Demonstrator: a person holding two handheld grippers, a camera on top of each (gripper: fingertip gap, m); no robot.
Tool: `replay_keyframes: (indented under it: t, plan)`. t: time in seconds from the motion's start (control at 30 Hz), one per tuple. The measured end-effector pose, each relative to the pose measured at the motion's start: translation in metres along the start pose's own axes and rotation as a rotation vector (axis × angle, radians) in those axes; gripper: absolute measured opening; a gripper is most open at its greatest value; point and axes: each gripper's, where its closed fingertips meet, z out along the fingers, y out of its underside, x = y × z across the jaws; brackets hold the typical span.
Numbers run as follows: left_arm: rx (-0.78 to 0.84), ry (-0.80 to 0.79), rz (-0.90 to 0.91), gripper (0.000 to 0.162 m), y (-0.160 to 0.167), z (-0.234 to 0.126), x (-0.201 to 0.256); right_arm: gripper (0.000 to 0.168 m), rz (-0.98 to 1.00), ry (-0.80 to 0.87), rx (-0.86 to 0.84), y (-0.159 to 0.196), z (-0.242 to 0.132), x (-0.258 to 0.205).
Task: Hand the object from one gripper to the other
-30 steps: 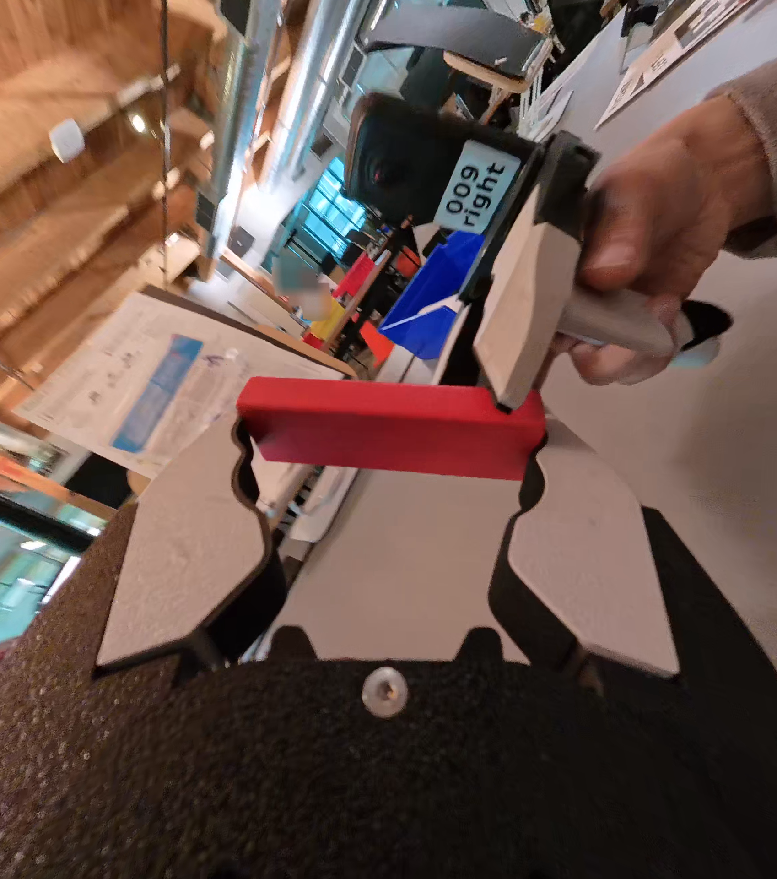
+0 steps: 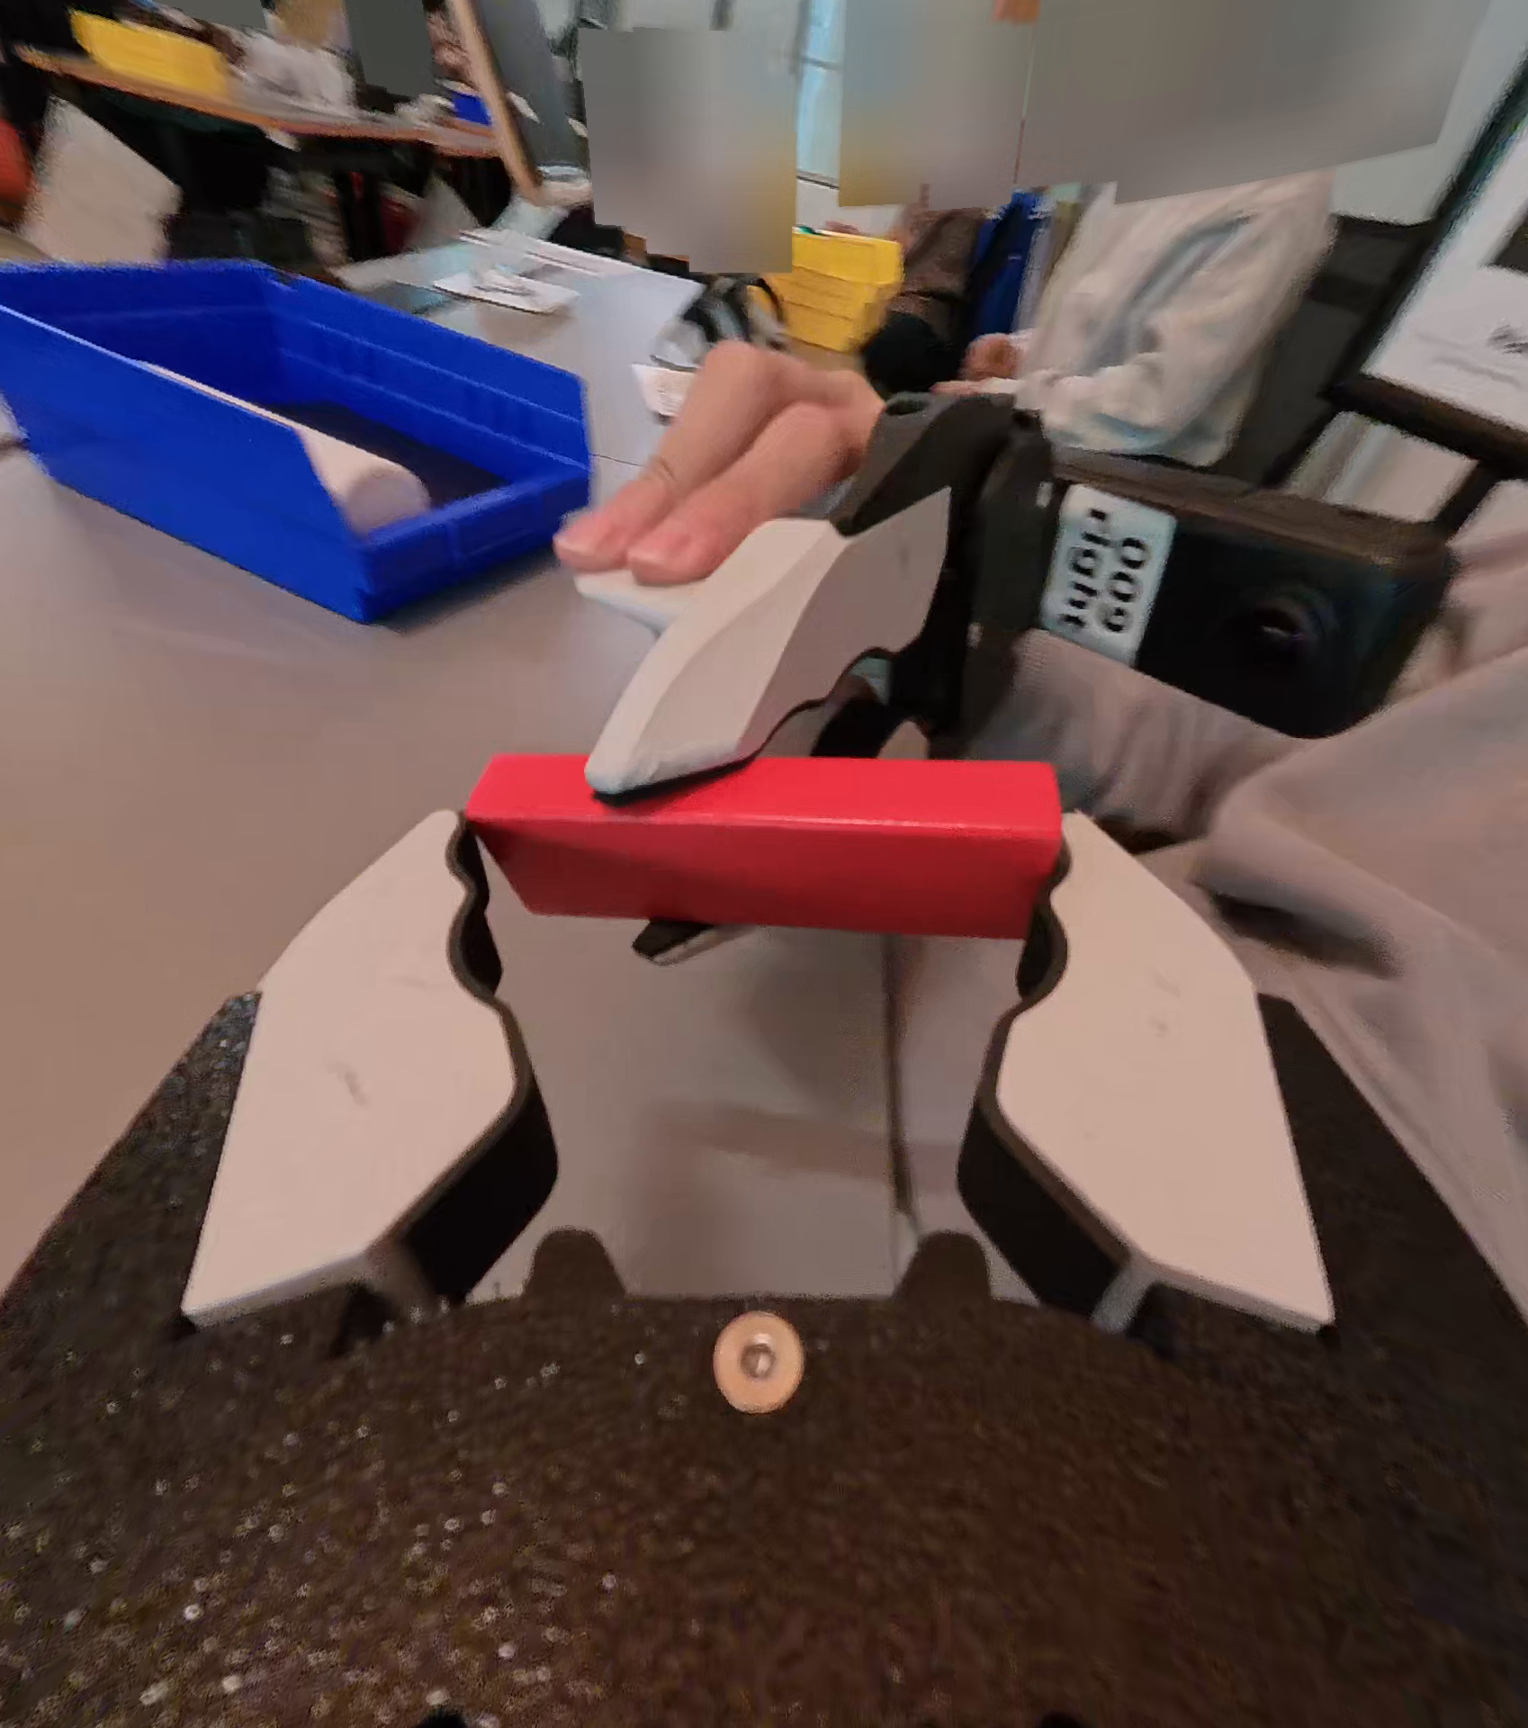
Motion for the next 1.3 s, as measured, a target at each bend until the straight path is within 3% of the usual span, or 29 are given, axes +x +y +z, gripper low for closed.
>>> replay_keyframes:
  t: [0.17,0.27,0.43,0.6,0.77,0.87,0.97,1.1,1.17,1.3]
  plan:
    - [0.102,-0.292,0.287,0.101,-0.024,-0.016,-0.021,0.034,0.280,0.004,-0.212,0.038,0.005,0.010]
    - [0.094,-0.413,0.429,0.099,-0.037,-0.023,-0.021,0.034,0.402,-0.093,-0.382,0.064,0.001,-0.004]
    - [-0.170,-0.628,0.816,0.077,-0.026,-0.024,-0.027,0.034,0.298,-0.174,-0.570,0.087,-0.009,-0.020]
    - [-0.319,-0.640,0.844,0.068,-0.004,-0.006,-0.034,0.034,0.142,-0.158,-0.557,0.072,-0.007,-0.016]
    - [-0.369,-0.661,0.902,0.035,0.001,-0.008,-0.039,0.033,0.051,-0.152,-0.552,0.064,-0.010,-0.009]
    - [-0.374,-0.631,0.880,0.035,0.005,-0.009,-0.040,0.033,0.049,-0.170,-0.521,0.064,-0.010,-0.012]
    - [-0.295,-0.650,0.848,0.035,-0.002,-0.015,-0.046,0.037,0.099,-0.077,-0.458,0.065,-0.009,0.003]
    - [-0.040,-0.580,0.683,0.035,-0.022,-0.033,-0.044,0.074,0.406,0.067,-0.258,0.062,-0.019,0.038]
    - [0.133,-0.495,0.595,0.034,-0.034,-0.042,-0.036,0.081,0.671,0.076,-0.062,0.052,-0.025,0.051]
    - [0.463,-0.282,0.494,0.034,-0.056,-0.059,-0.011,0.099,1.392,-0.192,0.415,0.019,-0.037,0.065]
